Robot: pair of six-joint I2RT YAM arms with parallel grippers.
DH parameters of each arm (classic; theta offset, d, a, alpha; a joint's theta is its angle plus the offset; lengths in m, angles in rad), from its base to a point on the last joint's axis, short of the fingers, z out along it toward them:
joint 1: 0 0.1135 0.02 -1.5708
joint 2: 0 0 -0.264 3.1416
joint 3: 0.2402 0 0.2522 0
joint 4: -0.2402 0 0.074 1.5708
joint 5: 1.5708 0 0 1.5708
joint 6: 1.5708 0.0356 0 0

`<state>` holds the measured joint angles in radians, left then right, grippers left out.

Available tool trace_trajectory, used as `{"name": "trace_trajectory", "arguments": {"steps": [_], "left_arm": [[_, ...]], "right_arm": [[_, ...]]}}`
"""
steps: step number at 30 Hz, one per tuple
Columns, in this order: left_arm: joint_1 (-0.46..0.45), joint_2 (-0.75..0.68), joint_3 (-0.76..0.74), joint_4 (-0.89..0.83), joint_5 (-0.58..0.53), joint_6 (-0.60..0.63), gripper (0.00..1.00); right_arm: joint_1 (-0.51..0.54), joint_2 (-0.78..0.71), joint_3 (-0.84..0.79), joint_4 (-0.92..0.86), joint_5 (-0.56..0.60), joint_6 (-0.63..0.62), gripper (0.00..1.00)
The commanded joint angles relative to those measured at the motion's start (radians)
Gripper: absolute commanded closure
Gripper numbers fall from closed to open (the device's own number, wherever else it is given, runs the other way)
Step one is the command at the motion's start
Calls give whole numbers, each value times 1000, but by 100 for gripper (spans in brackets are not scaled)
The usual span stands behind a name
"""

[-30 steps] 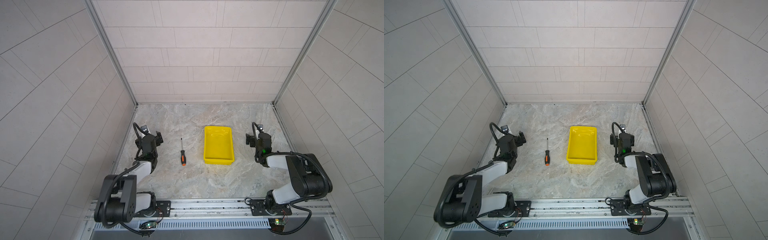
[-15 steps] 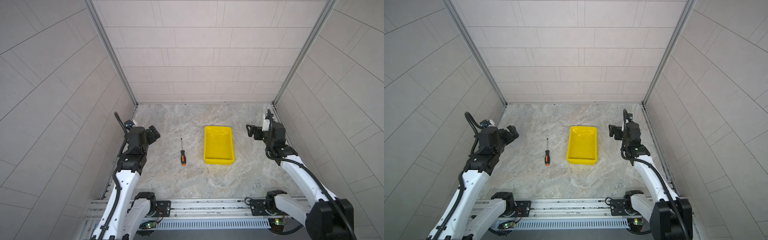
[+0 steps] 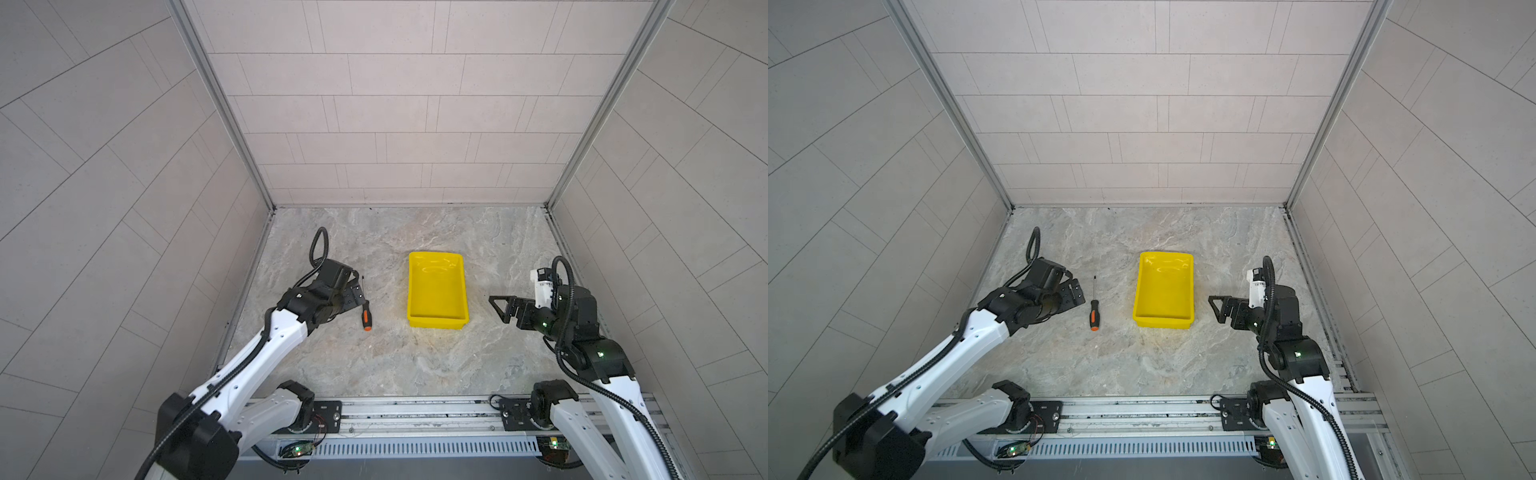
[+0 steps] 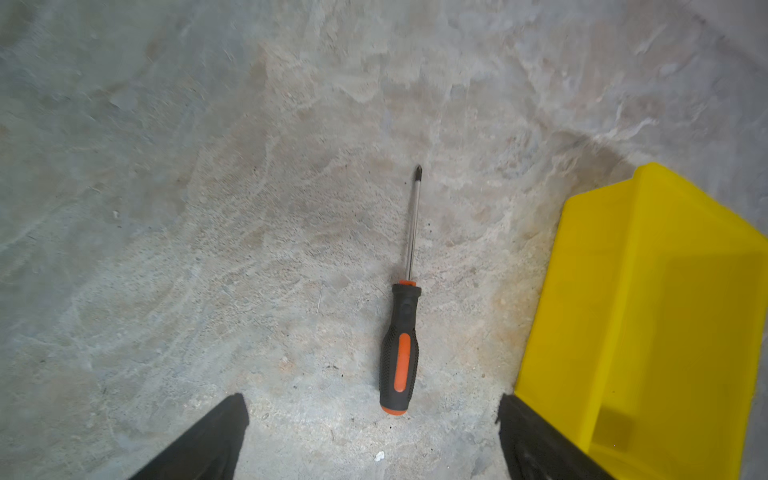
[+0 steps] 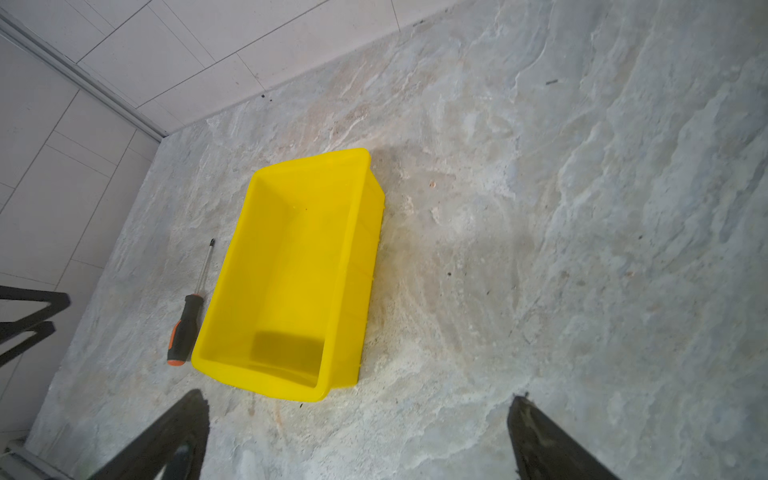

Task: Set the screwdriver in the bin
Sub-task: 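Reach the left gripper over the screwdriver handle while the right arm lifts aside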

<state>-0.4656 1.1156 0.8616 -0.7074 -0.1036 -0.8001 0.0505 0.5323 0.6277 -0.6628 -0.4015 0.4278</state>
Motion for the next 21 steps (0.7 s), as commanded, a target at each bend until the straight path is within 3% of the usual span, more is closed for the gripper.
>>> {"name": "trace_trajectory", "arguments": {"steps": [1, 9, 21], "left_arm": [[-21, 73, 23, 8, -13, -48, 0], [-24, 240, 52, 59, 70, 18, 5], [-24, 351, 63, 97, 108, 65, 18]], "right_arm": [[5, -32, -26, -118, -10, 82, 0], [5, -28, -38, -132, 16, 117, 0], [5, -23, -34, -126, 57, 109, 0]]}}
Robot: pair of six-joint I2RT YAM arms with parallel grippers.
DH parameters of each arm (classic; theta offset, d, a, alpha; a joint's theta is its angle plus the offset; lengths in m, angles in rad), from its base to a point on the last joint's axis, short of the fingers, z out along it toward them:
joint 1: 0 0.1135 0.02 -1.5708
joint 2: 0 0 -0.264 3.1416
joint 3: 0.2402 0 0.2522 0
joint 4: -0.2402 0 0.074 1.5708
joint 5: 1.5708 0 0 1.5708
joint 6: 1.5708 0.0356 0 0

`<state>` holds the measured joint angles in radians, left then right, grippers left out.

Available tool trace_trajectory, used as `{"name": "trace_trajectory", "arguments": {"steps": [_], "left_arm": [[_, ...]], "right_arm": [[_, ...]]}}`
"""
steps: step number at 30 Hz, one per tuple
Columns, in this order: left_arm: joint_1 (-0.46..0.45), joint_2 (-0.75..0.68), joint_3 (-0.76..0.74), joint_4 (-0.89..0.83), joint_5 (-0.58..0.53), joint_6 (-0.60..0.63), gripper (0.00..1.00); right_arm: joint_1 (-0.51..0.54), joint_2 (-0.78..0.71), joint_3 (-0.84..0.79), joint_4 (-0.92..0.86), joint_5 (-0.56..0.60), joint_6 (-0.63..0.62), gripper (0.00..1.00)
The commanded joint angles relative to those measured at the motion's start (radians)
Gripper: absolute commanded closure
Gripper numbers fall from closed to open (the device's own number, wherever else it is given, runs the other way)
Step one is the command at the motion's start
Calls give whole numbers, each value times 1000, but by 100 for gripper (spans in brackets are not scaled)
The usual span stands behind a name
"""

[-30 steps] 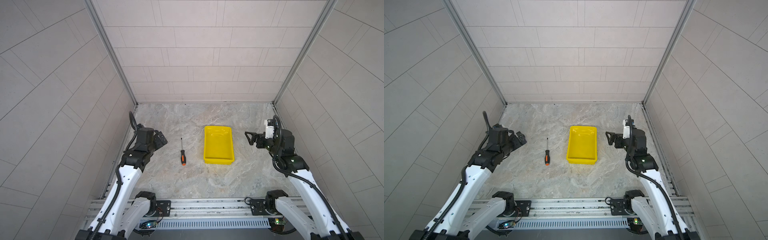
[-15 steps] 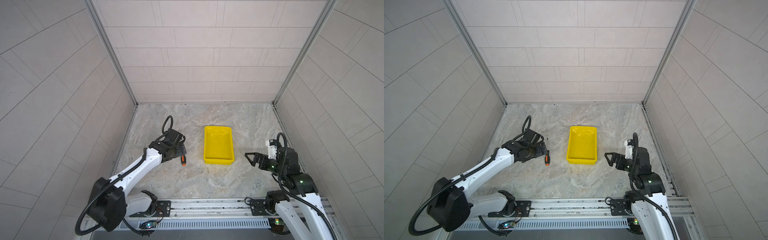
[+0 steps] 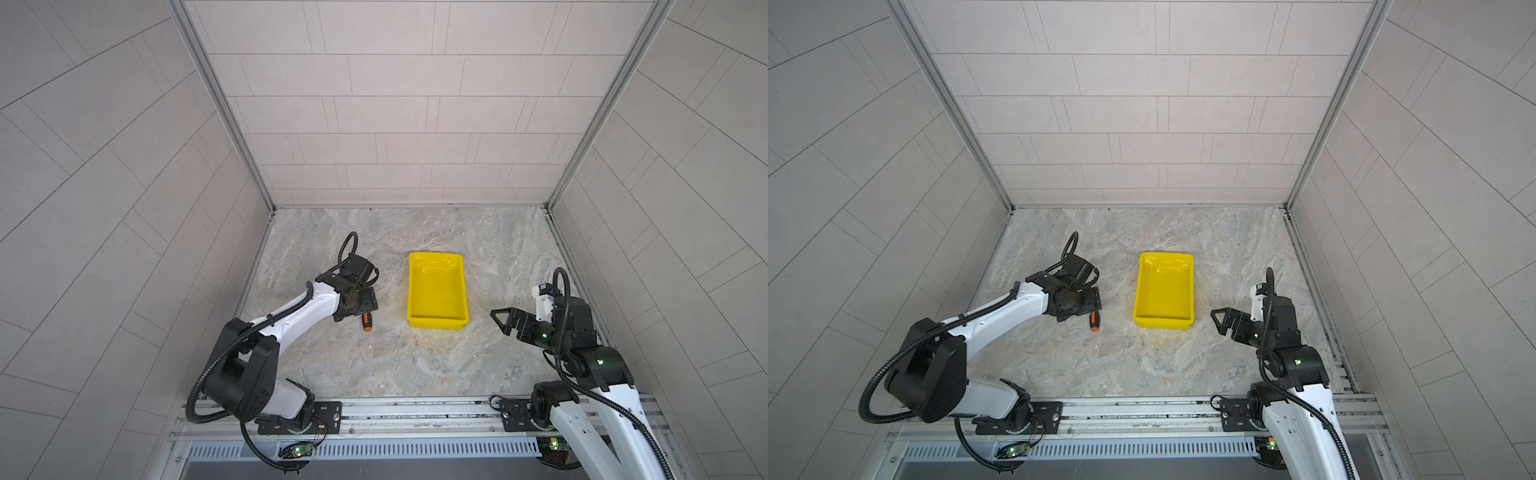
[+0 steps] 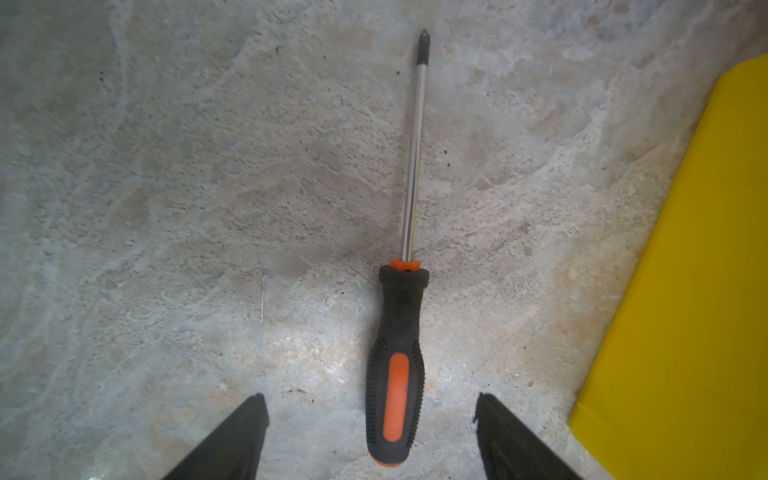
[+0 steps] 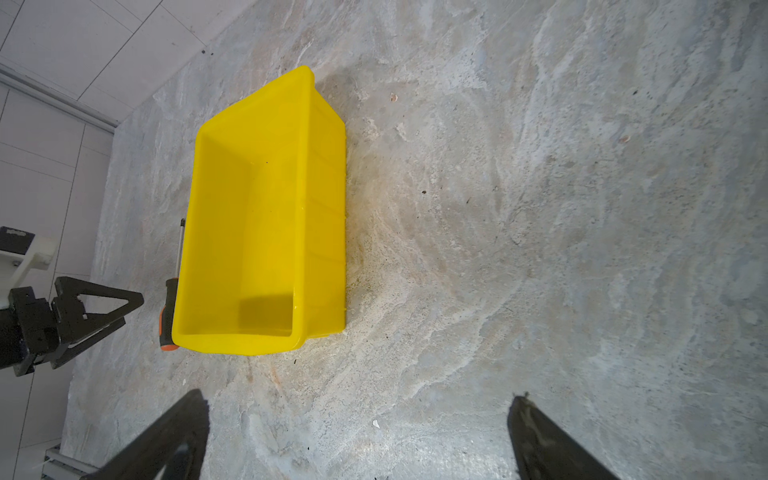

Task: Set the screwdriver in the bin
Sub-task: 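Reach the left gripper over the screwdriver handle while the right arm lifts aside, then lower the left gripper and close it on the black-and-orange screwdriver handle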

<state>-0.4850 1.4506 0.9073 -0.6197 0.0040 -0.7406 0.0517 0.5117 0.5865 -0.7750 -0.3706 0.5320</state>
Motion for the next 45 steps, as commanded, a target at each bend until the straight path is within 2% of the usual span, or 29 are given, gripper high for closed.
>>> {"name": "trace_trajectory", "arguments": {"steps": [1, 6, 15, 33, 38, 45], "left_arm": [[-5, 30, 23, 11, 8, 11, 18], [-6, 99, 52, 14, 43, 11, 22], [-5, 173, 99, 5, 34, 59, 29], [-5, 222, 43, 51, 32, 94, 38], [-5, 215, 31, 49, 21, 89, 47], [-7, 225, 31, 53, 24, 79, 51]], "right_arm": [[5, -3, 6, -14, 28, 3, 0], [5, -23, 7, -20, 43, 3, 0], [4, -95, 8, -33, 68, 5, 0], [4, -90, 10, -38, 88, 8, 0], [4, -90, 10, -38, 83, 7, 0], [5, -94, 9, -38, 78, 5, 0]]}}
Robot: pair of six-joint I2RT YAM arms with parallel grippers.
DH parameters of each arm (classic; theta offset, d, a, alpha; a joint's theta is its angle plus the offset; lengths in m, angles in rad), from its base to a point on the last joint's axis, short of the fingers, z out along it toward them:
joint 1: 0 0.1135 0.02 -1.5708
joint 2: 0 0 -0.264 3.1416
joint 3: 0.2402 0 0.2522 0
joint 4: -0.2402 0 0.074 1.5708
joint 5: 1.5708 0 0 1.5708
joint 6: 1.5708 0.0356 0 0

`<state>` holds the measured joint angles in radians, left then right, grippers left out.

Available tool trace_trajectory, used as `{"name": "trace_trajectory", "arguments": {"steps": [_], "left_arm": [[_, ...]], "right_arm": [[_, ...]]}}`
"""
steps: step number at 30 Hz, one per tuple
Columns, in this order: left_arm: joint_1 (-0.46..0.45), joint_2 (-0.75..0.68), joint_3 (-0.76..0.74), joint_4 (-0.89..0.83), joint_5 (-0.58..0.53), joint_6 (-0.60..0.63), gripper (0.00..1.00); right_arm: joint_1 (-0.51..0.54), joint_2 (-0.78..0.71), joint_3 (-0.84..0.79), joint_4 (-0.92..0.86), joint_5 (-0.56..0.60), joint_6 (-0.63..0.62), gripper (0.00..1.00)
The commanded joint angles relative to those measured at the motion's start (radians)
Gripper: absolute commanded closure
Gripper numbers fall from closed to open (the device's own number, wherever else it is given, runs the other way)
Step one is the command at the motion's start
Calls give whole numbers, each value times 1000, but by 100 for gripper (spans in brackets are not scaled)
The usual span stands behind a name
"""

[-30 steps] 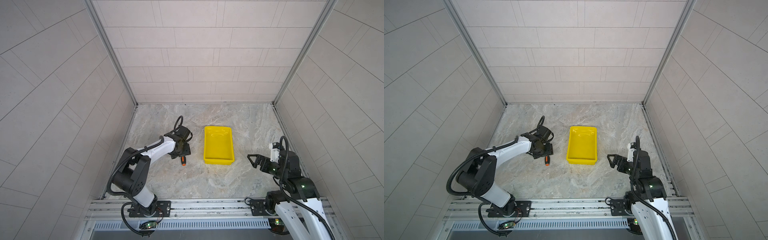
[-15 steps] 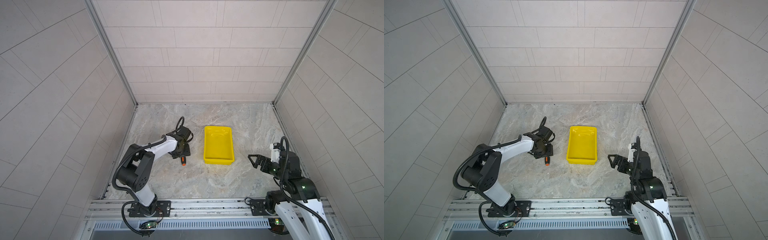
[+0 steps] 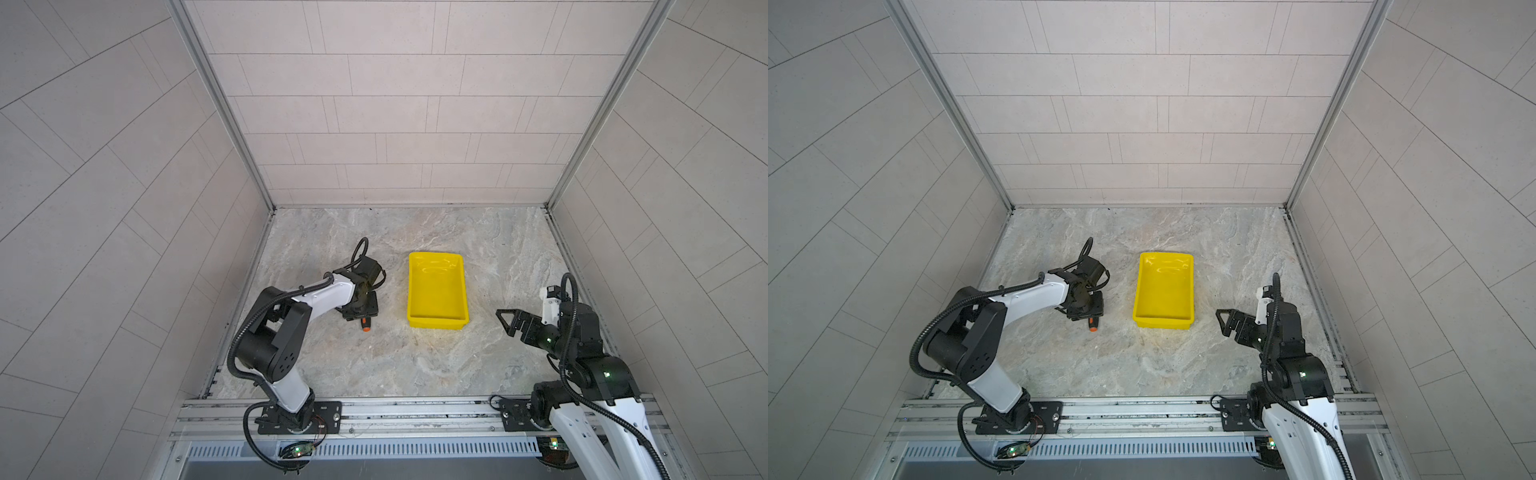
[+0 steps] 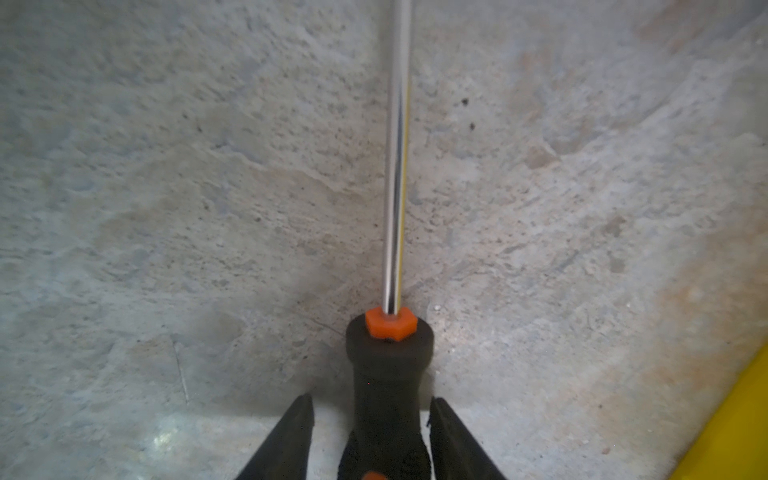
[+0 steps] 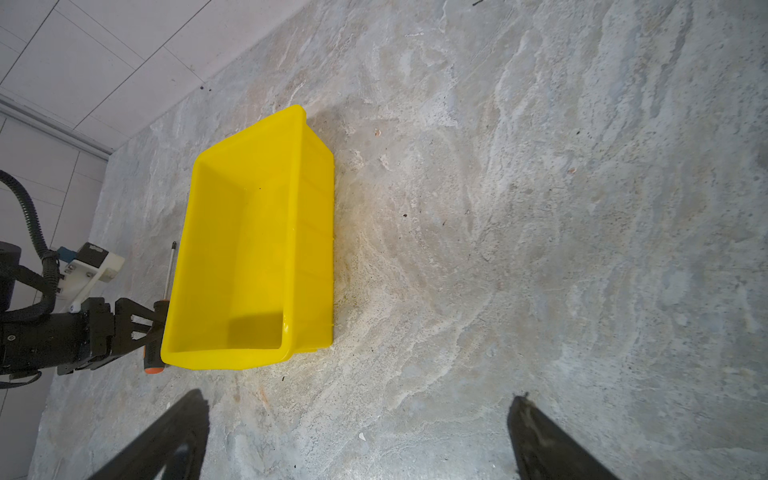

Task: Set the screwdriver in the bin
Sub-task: 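Lower the left gripper and close it on the black-and-orange screwdriver handle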

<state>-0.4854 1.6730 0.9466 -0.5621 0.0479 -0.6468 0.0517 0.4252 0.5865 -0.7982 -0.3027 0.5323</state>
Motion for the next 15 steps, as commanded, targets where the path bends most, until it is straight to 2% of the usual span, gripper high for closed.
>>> {"name": "trace_trajectory", "arguments": {"steps": [1, 10, 15], "left_arm": [[-6, 5, -7, -4, -20, -15, 51], [-7, 17, -17, 13, -20, -6, 58], [-7, 28, -16, 16, -17, 6, 67]], "right_arm": [[5, -6, 9, -15, 9, 5, 0], [5, -8, 10, -21, 12, 6, 0], [4, -8, 10, -19, 14, 6, 0]]}}
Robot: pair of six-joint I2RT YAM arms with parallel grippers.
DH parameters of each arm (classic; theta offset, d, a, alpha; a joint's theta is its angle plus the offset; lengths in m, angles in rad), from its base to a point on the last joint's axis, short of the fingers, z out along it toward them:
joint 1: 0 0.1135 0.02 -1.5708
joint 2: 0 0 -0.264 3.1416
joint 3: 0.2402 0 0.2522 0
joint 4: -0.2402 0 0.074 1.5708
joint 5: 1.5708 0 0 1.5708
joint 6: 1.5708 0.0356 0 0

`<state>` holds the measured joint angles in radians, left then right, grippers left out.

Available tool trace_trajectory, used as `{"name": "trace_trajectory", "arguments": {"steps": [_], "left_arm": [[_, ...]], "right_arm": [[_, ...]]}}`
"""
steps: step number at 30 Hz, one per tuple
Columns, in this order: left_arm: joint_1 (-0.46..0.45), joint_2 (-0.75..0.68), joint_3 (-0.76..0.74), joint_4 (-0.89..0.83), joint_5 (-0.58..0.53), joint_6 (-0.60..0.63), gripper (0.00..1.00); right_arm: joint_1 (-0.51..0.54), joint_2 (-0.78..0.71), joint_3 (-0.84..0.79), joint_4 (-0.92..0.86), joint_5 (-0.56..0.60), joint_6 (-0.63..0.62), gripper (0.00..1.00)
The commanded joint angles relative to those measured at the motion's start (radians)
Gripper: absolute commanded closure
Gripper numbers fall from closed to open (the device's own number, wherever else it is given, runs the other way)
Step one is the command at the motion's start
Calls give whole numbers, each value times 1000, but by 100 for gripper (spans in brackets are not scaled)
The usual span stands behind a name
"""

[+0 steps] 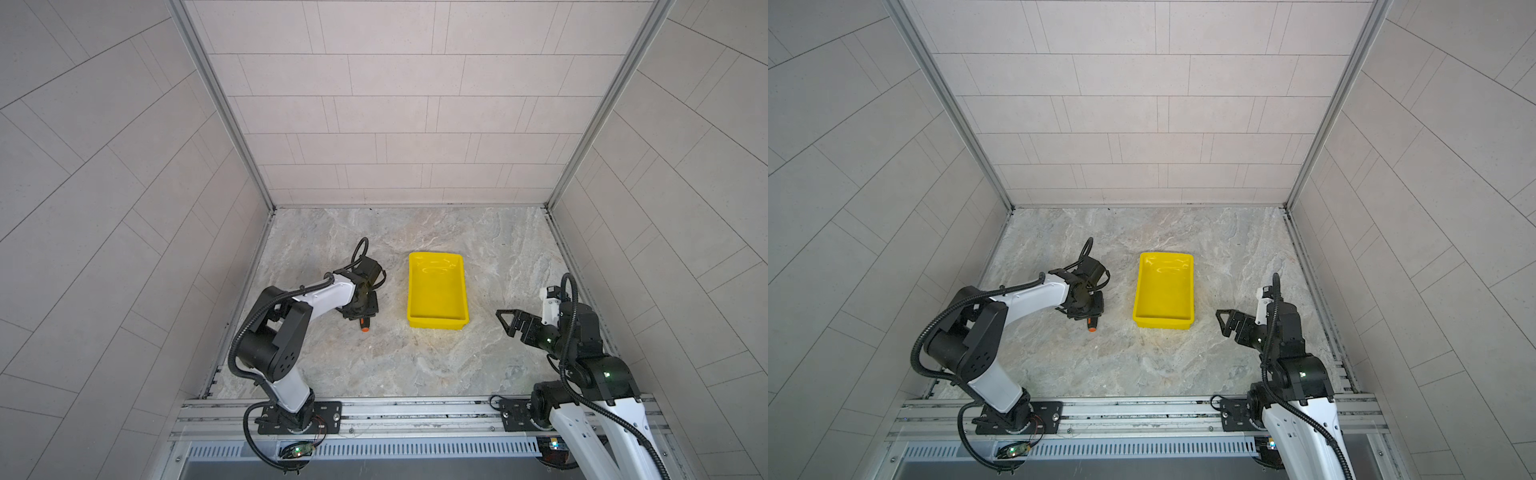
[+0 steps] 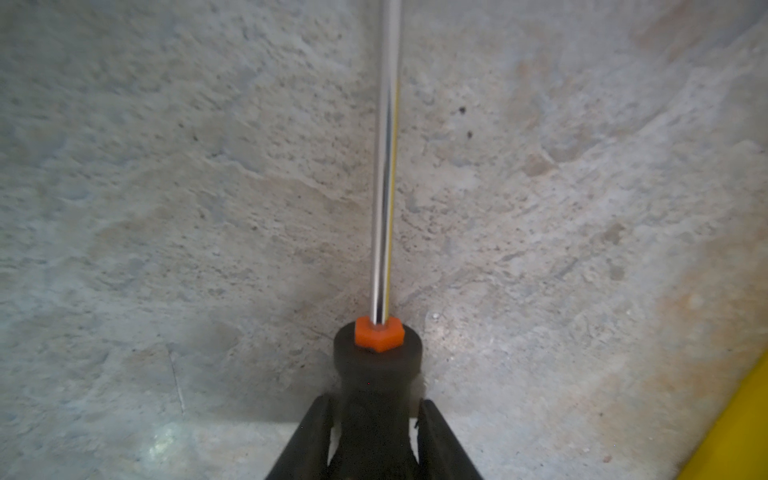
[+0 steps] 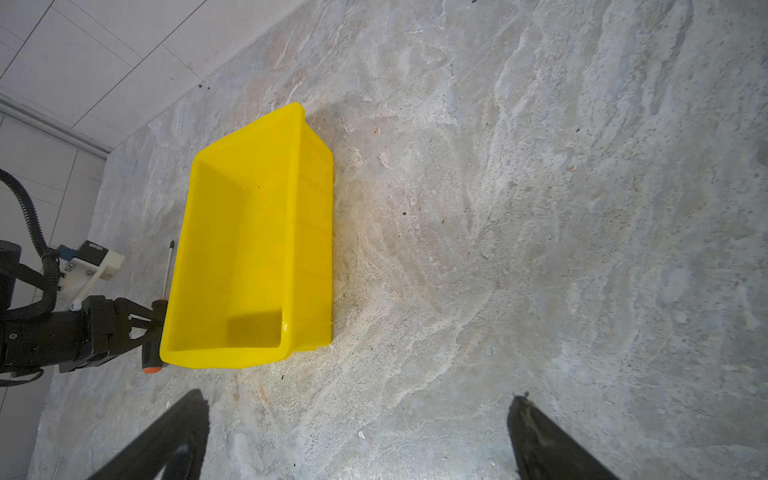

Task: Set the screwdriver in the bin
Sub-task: 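Lower the left gripper and close it on the black-and-orange screwdriver handle, then lift the screwdriver with the left gripper and carry it over the yellow bin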

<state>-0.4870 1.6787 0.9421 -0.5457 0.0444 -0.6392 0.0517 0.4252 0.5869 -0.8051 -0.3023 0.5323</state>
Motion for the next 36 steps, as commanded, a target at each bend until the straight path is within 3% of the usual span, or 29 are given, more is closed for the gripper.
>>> {"name": "trace_trajectory", "arguments": {"steps": [1, 4, 9, 25, 31, 36], "left_arm": [[-5, 21, -12, 0, -16, -2, 70], [-6, 15, -11, -3, -18, 5, 89], [-5, -5, 8, -32, -31, 12, 100], [-17, -180, 194, -184, -28, 25, 100], [-131, -140, 406, -220, -23, 58, 100], [-284, 12, 623, -253, -65, 192, 100]], "right_arm": [[4, -7, 9, -13, 14, 6, 0], [4, -5, 8, -13, 15, 6, 0], [5, -3, 8, -11, 16, 6, 0], [5, -2, 8, -10, 14, 7, 0], [5, 7, 9, -9, 10, 5, 0], [3, 23, 10, -8, 12, 3, 0]]}}
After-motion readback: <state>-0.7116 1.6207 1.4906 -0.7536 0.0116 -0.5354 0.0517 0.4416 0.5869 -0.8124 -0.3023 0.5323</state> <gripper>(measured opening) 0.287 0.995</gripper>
